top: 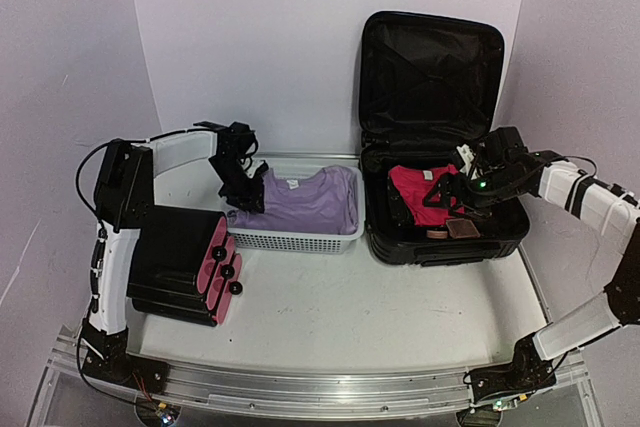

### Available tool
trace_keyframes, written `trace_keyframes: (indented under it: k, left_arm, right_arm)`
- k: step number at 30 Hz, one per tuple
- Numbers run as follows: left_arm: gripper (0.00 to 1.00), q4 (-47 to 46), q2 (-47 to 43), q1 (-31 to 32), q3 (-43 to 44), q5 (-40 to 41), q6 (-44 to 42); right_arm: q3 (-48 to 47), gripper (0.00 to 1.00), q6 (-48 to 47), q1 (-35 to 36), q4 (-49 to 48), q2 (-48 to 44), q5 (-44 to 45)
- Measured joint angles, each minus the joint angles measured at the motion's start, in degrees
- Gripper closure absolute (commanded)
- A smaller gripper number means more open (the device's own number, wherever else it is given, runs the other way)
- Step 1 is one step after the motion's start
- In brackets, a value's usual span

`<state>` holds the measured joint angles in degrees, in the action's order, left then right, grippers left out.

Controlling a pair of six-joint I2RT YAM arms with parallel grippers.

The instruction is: Open, take out, and arrange the luggage

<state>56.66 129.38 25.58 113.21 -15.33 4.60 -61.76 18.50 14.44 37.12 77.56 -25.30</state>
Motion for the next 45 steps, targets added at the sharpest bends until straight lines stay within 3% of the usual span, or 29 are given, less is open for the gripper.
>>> trace_keyframes:
  k: [7, 13, 20, 26, 29, 33, 39, 45]
  left_arm:
    - [0.44, -0.1, 1.6, -1.6, -0.7, 2.8, 0.0]
    - [0.39, 0.5, -1.4, -1.6, 0.5, -1.6, 0.1]
    - [0.28, 0.3, -11.6, -1.6, 1.1, -8.2, 1.2]
    - [0.24, -1.2, -23.3, -1.5, 0.1, -10.1, 1.4]
    - [0.23, -2.2, -29.9, -1.6, -2.3, -10.3, 1.3]
    - [0.23, -3.2, -37.6, -1.6, -7.9, -10.6, 1.2]
    - [0.23, -5.9, -44.9, -1.5, -20.0, -11.4, 1.3]
    - [0.23, -7.2, -45.7, -1.6, -27.1, -12.3, 1.4]
  right_arm:
    - [-1.9, 0.14, -0.4, 0.0, 1.3, 4.0, 0.8]
    - [-5.7, 0.15, -0.9, 0.4, 2.1, 7.4, 1.4]
    - [-12.9, 0.16, -4.3, 2.2, 7.0, 13.6, 6.8]
    - [-25.8, 0.21, -8.5, 5.3, 15.4, 24.3, 18.5]
    - [-31.4, 0.23, -10.1, 7.1, 19.3, 29.9, 25.1]
    - [-38.1, 0.41, -11.8, 9.8, 23.5, 37.3, 33.2]
    - [-46.1, 0.42, -11.9, 11.8, 27.6, 44.8, 39.0]
    - [-54.3, 0.42, -11.9, 12.0, 30.3, 49.8, 42.1]
